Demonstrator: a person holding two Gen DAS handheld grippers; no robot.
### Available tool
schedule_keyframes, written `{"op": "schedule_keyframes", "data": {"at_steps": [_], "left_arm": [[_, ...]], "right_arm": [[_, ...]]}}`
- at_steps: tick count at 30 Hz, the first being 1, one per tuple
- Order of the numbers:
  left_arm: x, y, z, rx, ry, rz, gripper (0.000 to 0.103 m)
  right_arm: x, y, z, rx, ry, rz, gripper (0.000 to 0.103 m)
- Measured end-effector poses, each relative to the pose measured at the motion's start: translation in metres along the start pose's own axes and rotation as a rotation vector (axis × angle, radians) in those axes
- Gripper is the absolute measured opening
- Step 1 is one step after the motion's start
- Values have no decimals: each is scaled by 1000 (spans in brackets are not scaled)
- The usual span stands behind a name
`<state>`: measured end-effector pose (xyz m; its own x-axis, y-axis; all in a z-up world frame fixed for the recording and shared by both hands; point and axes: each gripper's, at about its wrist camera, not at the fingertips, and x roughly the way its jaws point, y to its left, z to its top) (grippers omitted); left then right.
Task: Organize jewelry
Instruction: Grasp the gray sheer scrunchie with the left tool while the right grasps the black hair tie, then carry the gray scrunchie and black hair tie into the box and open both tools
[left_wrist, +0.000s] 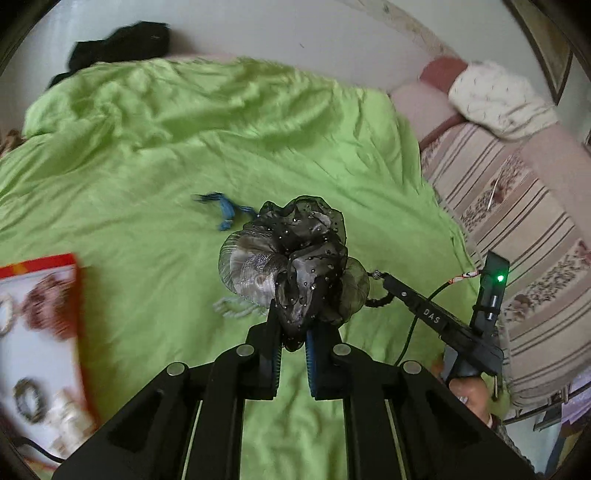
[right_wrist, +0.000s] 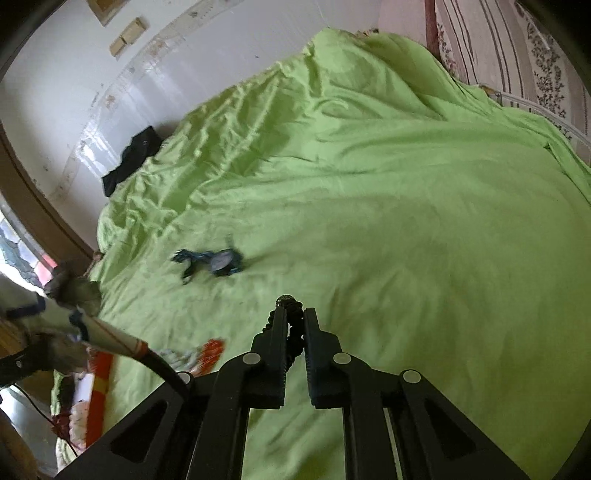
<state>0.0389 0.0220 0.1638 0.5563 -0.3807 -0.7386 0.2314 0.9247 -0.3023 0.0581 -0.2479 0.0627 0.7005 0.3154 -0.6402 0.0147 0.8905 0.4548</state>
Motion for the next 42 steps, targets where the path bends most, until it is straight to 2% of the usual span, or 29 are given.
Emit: {"op": "schedule_keyframes", "data": {"at_steps": [3,6,11,15,19,24,28,33,36,42], "left_arm": [[-41,35,-11,-43,-38,32,10],[-80,77,-25,-83,-88,116,10],[-114,156,-42,-235,-122,176,10],[-116,203,-57,-328,-132,214,10],[-98,246,-69,-420,-101,214,10],[-82,290,-76,-469,-73,269,10],[-78,312,-79,-497,-49,260,10],[-75,317,-79,-480,-29,258,10],[-75,322,-83,-492,-26,237,10],[-74,325,-83,-498,-40,266,10]], "right_arm": [[-17,16,-13,5,-8,30,9],[-28,41,-29,-24,4,49,9],[-38,93,-58,-111,45,67,9],[-35,140,-67,-170,85,87,9],[-25,188,-72,-224,122,115,9],[-3,259,-83,-301,180,161,9],[17,304,-97,-354,221,184,10],[49,351,-115,-387,272,210,10],[65,364,-125,-391,299,208,10],[97,371,-139,-402,348,158,10]]}}
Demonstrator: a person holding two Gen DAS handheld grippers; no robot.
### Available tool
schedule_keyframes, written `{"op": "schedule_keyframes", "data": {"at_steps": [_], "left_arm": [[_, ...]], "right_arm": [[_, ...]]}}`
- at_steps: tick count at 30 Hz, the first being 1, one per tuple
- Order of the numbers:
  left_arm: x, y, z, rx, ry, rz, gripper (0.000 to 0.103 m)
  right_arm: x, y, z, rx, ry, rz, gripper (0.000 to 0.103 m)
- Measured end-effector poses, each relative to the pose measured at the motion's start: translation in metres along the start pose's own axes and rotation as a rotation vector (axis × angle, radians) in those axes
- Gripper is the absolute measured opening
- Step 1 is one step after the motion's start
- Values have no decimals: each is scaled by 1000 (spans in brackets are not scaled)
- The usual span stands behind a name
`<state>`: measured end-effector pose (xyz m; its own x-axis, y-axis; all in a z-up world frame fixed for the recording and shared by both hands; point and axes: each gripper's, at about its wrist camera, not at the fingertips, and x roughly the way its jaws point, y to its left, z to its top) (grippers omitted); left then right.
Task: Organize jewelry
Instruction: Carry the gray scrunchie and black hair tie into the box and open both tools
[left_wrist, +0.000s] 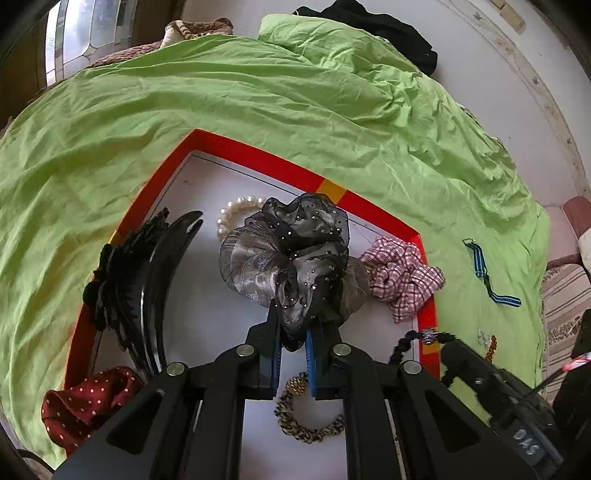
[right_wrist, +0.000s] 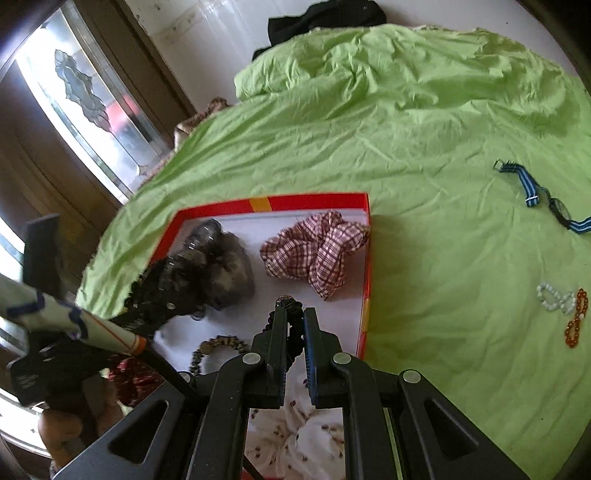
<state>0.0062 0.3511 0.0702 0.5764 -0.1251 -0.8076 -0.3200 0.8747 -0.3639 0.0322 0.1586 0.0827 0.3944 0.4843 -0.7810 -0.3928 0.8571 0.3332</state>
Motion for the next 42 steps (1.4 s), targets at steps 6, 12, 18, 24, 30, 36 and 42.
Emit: {"op": "schedule_keyframes", "data": {"at_steps": [6,12,18,24,30,36,42], "left_arm": [[4,0,0,-4,4,5,11],[1,-2,1,-7,-15,1,16],[-6,-4,1,-10,-39,-39,29],[-11,-6,1,-16,-57,-56,51],[-17,-11,-1,-1,-79,-66,56],[-19,-23,-5,42,-87,-31,56],[-23,-33,-10,91,-110,27,57]], "right_arm": [[15,-6,-1,12,27,-33,10],[18,-6,1,10,27,-34,12],[11,-1,1,-11,14,-45,26],[-4,0,1,-15,-17,-45,32],[-21,-5,-1,10,-39,-38,36],[-38,-9,-5,26,-59,-32,36],[-57,-19,-14,50,-76,-39,40]]}}
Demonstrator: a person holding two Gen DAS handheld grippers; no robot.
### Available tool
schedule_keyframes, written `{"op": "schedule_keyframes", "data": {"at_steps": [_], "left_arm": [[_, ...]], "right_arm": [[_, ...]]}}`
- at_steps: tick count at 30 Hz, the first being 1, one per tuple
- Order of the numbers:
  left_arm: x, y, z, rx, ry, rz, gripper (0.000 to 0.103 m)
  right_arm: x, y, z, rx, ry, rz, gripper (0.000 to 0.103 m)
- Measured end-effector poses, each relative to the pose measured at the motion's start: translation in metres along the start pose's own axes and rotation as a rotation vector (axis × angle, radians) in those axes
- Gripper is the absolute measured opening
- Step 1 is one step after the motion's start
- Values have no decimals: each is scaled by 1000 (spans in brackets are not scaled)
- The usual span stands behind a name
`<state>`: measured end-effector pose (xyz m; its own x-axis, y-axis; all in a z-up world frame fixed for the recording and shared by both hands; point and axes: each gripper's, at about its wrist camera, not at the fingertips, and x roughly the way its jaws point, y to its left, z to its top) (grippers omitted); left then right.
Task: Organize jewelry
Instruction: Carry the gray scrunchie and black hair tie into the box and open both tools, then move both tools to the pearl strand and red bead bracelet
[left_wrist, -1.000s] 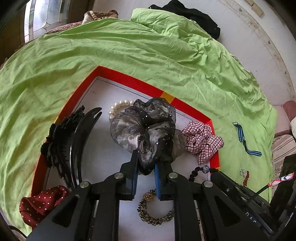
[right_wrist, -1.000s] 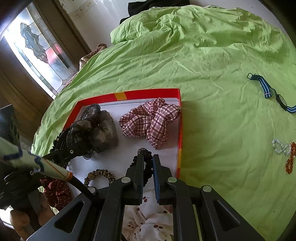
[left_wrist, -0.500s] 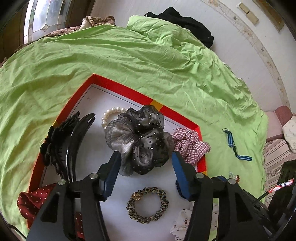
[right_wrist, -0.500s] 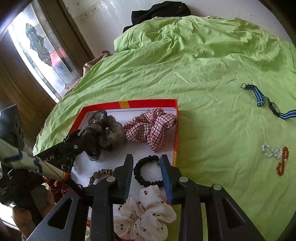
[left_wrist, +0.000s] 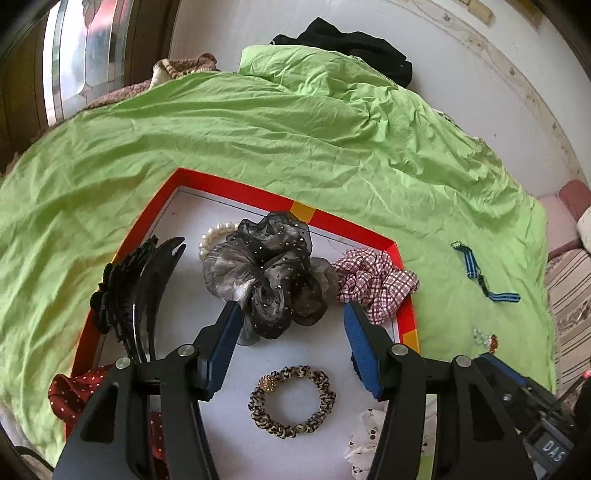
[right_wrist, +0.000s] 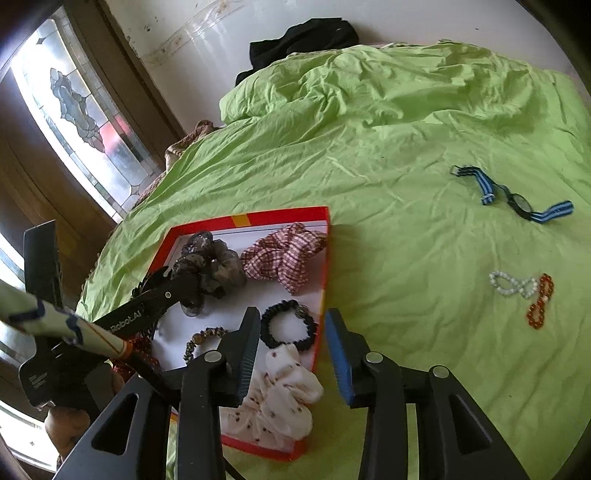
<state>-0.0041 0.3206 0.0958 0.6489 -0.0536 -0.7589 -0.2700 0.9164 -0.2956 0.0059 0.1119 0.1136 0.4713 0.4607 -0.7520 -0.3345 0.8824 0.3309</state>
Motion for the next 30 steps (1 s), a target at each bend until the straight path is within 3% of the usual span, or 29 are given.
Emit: {"op": "schedule_keyframes", "data": {"at_steps": [18,25,30], "left_arm": [[-5,-48,-24,173,-29,96,57],[-11,-68,-34,220,-28,91,57],[-27,-86,-44,262,-69,65,60]], "right_arm": [[-63,-88,-32,155,-41,-72,43],[-79,-142,-57,286,-40,-100,43],[-95,-178,-77,357,-54,-139,43]]}}
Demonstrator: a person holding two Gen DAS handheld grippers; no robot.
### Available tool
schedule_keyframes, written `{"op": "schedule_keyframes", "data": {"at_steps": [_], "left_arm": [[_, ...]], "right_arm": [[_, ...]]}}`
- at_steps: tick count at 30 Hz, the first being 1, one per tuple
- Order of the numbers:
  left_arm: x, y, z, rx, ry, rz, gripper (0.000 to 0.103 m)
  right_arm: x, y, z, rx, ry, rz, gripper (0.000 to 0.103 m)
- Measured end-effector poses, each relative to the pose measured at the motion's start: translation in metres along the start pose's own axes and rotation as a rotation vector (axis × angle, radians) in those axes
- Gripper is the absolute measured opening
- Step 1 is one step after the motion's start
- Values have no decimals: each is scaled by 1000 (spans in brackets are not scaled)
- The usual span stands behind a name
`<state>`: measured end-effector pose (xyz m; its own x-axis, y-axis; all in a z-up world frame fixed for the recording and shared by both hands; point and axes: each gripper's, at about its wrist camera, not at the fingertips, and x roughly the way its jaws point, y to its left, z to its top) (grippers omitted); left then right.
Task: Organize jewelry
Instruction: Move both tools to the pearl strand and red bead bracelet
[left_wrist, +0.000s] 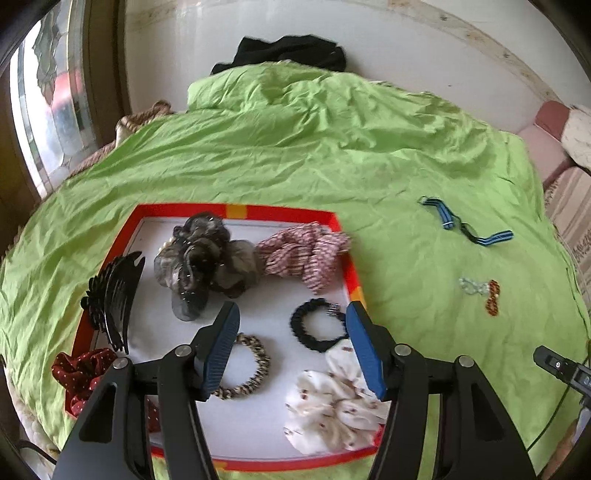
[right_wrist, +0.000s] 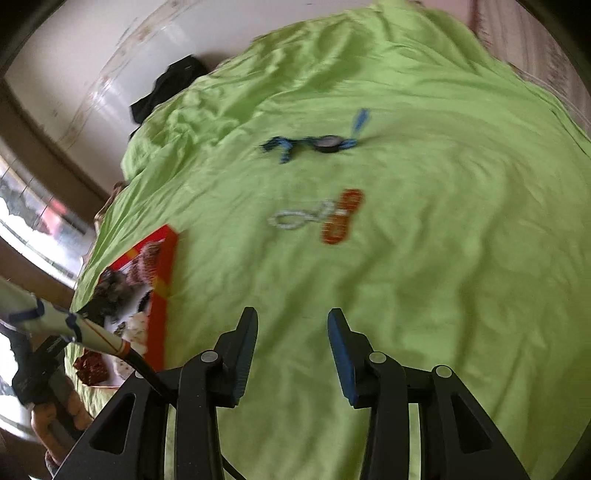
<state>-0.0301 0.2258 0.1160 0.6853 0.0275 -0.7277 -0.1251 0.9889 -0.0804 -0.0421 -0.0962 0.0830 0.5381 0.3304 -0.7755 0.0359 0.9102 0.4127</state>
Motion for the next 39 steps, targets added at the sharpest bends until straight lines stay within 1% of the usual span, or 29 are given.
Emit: {"op": "schedule_keyframes", "data": {"at_steps": [4,10,17,22,28,31,36,39], "left_arm": [[-10,-17,-8,36,-27,-16,61],[-27,-41,-24,71,-56,-53,61],[-48,-62,-51,85,-32,-88,61],[-49,-78,-64,108,10,-93,61],[-37,-98,-68,121,63,-100,61],[-34,-110,-68,139,70,-99,61],[-26,-125,-69,163,83,-100,61],[-19,-130,-69,177,96,-94,61]], "right_arm": [[-7,-31,-6,48,-5,-19,43],[-17,-63,-11,98,-16,-11,43],[-15,-90,-14,136,-22,17,44],[-4,-104,-11,151,-13,41,44],[7,-110,0,140,-13,60,44],[15,-108,11,121,-18,67,44],[40,-92,40,72,-30,89,44],[59,-78,58,44,-27,87,44]]}}
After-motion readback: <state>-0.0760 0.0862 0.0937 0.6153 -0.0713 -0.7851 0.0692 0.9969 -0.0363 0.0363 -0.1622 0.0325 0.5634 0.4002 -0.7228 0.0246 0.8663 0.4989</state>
